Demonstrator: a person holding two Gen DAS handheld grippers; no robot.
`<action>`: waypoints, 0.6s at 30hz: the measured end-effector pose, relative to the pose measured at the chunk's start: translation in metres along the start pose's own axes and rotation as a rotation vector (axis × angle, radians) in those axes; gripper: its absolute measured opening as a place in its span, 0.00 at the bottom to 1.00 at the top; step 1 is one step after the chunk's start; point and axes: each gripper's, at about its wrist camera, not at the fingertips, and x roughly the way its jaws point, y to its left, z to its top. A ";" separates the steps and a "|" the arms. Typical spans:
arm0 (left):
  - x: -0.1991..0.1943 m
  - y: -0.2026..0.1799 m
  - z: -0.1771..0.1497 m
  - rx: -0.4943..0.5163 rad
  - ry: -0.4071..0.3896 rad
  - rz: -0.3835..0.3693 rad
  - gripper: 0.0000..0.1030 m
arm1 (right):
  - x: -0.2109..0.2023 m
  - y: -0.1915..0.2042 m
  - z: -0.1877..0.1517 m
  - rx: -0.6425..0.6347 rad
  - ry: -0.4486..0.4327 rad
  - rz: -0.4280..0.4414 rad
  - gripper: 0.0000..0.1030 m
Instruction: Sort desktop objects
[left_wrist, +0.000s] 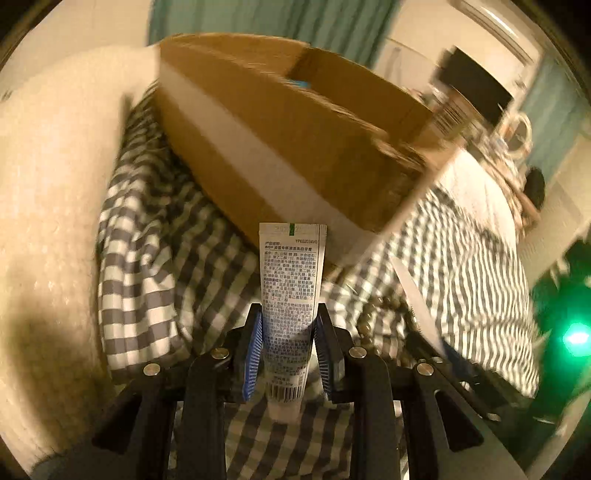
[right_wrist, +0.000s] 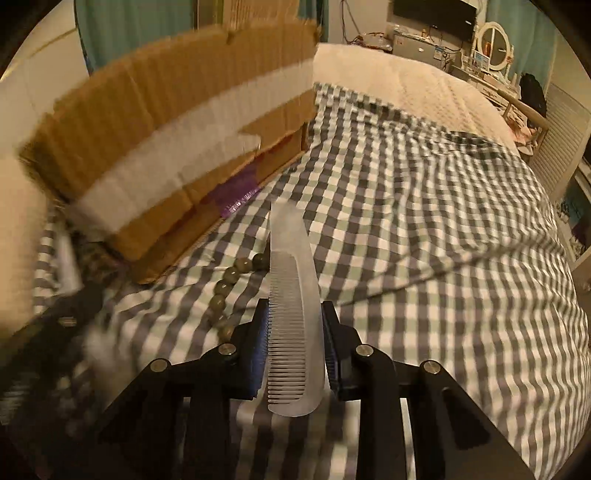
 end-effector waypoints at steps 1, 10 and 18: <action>-0.001 -0.002 -0.001 0.023 0.001 0.001 0.26 | -0.008 -0.001 -0.002 0.004 -0.005 0.004 0.25; -0.018 -0.017 -0.002 0.047 -0.045 -0.084 0.26 | -0.091 -0.014 -0.018 0.036 -0.089 0.008 0.05; -0.038 -0.025 -0.002 0.043 -0.117 -0.119 0.26 | -0.125 -0.023 -0.039 0.054 -0.100 0.008 0.04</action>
